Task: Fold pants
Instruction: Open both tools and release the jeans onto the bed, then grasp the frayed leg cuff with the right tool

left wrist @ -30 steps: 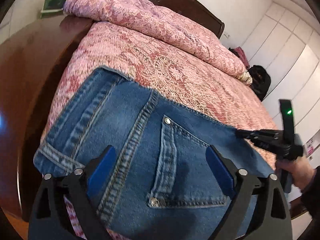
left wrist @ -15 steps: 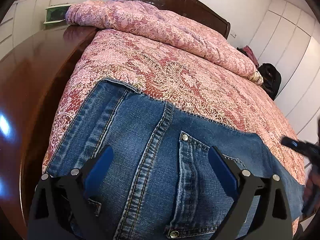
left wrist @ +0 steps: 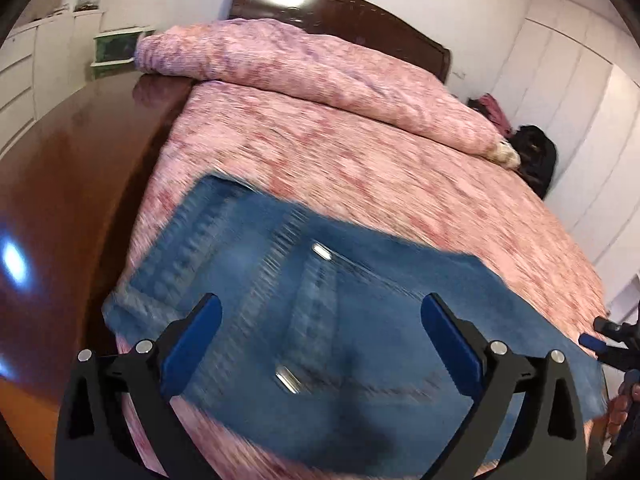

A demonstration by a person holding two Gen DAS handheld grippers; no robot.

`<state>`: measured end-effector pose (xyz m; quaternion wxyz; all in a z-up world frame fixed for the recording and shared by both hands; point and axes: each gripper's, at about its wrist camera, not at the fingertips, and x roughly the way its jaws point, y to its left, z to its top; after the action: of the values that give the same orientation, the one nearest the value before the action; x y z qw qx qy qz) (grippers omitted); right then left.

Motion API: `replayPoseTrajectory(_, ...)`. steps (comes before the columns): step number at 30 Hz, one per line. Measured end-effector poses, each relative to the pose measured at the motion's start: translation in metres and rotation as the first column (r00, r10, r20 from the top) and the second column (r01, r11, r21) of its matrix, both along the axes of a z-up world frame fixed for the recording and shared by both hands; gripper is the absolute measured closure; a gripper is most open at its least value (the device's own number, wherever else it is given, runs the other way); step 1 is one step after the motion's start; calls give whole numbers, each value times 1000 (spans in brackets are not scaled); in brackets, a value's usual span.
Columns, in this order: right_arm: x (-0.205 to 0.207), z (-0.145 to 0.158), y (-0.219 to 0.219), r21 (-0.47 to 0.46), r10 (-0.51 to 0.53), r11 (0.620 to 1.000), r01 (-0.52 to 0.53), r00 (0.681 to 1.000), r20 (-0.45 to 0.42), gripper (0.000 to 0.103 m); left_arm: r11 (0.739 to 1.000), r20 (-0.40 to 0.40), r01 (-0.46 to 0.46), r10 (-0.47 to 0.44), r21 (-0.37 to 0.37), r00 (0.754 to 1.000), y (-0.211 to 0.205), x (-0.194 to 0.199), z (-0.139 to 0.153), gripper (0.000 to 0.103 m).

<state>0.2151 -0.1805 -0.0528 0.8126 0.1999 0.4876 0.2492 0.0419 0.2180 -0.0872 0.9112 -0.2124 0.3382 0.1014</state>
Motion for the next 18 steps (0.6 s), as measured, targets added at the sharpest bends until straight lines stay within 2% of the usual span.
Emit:
replayPoseTrajectory(2,-23,-5,-50,63,-103,992,107,993,-58,32,999,-8,39,-39,1,999,-27,-10,1,2)
replayPoseTrajectory(4,-48,-10,-98,130,-236,960,249,966,-107,32,993,-16,117,-116,11,993,-57,-9,4,2)
replayPoseTrajectory(6,-82,-17,-150,205,-403,880,428,902,-152,32,972,-19,224,-223,73,975,-89,-4,9,2)
replayPoseTrajectory(7,-102,-22,-179,237,-497,816,527,850,-175,32,962,-20,251,-250,104,968,-99,-2,11,2)
replayPoseTrajectory(9,-127,-30,-214,274,-608,717,641,767,-204,32,946,-21,292,-292,142,956,-117,1,12,2)
replayPoseTrajectory(10,-139,-35,-231,279,-663,658,699,714,-225,32,940,-29,306,-306,150,952,-124,4,8,2)
replayPoseTrajectory(11,-152,-45,-249,292,-706,591,752,657,-264,31,937,-42,312,-309,155,950,-128,6,4,2)
replayPoseTrajectory(13,-163,-62,-265,326,-732,502,801,594,-334,31,935,-105,315,-301,163,948,-132,10,-16,2)
replayPoseTrajectory(14,-167,-73,-271,364,-730,451,815,571,-375,31,936,-138,317,-298,151,945,-131,11,-24,2)
replayPoseTrajectory(15,-168,-81,-273,380,-729,422,823,557,-398,31,938,-168,321,-298,130,940,-128,13,-32,2)
replayPoseTrajectory(16,-171,-86,-277,388,-731,402,829,546,-409,31,940,-165,320,-300,115,940,-125,13,-34,2)
replayPoseTrajectory(18,-165,-97,-274,417,-722,389,822,552,-416,31,940,-165,321,-300,114,939,-124,12,-33,2)
